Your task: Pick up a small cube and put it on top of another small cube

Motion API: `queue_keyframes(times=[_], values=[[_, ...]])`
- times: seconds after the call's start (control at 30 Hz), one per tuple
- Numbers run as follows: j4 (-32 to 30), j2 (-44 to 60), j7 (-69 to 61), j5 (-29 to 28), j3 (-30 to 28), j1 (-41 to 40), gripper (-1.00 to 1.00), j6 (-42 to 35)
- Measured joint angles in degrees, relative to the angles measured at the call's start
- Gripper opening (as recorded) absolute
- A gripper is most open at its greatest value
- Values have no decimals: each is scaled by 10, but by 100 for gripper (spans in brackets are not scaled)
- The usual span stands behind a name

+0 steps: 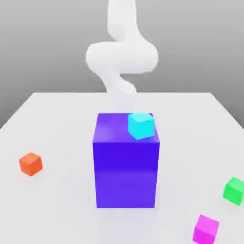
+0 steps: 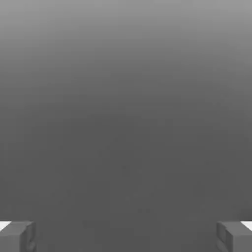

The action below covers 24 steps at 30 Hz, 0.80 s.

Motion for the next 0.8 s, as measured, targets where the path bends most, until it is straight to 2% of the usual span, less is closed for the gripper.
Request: queue_keyframes(times=[0.5, 0.8], values=[[-9, 315, -188, 23, 13, 101, 0, 102], [-15, 502, -272, -1, 38, 145, 0, 164]])
